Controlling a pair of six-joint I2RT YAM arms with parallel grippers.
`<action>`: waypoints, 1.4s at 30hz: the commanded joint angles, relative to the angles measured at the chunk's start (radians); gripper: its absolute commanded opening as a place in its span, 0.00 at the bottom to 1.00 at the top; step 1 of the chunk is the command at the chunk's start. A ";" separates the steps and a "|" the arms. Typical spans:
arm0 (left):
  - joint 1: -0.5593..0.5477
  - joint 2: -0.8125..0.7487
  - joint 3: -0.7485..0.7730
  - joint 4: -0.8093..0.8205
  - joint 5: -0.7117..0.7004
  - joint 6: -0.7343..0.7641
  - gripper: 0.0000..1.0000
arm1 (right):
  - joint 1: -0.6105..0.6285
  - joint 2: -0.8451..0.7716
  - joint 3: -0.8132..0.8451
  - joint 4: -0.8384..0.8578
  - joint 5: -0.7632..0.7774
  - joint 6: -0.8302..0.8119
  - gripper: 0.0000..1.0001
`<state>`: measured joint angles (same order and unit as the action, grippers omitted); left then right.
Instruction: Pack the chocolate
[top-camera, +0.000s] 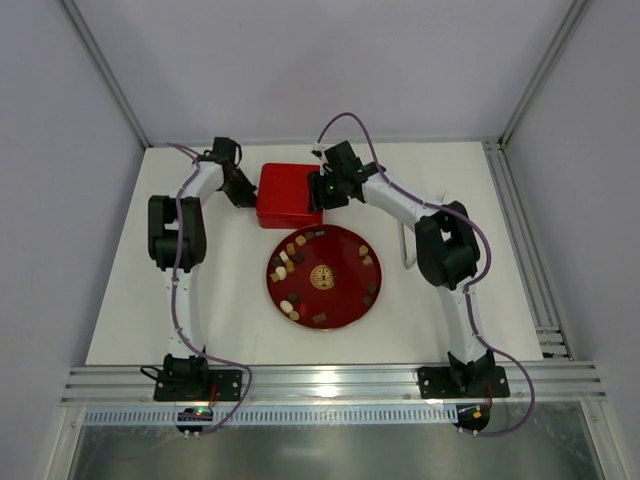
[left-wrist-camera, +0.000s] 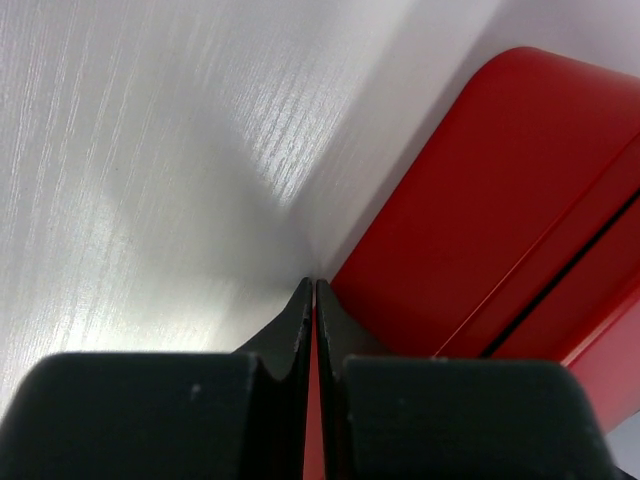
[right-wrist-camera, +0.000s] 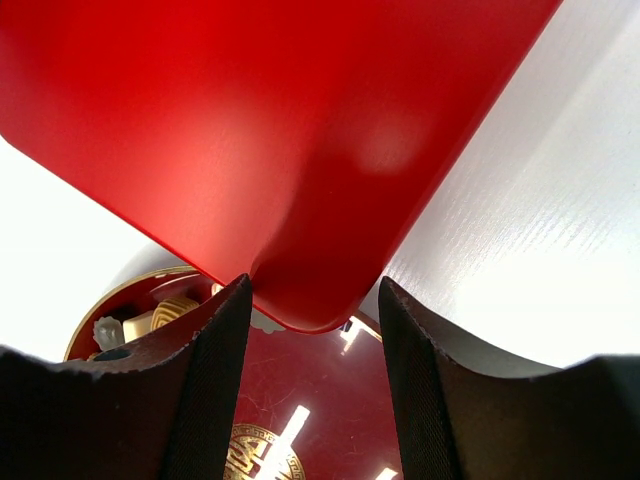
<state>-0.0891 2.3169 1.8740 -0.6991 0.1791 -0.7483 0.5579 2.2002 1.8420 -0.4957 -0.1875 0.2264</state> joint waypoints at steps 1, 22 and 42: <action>0.006 -0.025 -0.027 -0.030 -0.038 0.030 0.00 | -0.001 -0.050 0.016 0.006 -0.003 -0.010 0.56; 0.068 -0.021 0.059 -0.059 -0.003 0.056 0.24 | -0.058 0.007 0.126 -0.018 -0.082 0.053 0.56; 0.118 -0.114 -0.010 0.159 0.166 0.017 0.82 | -0.125 0.061 0.149 0.074 -0.214 0.171 0.57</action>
<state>0.0296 2.2845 1.8866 -0.6464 0.2768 -0.7116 0.4343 2.2524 1.9430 -0.4736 -0.3561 0.3653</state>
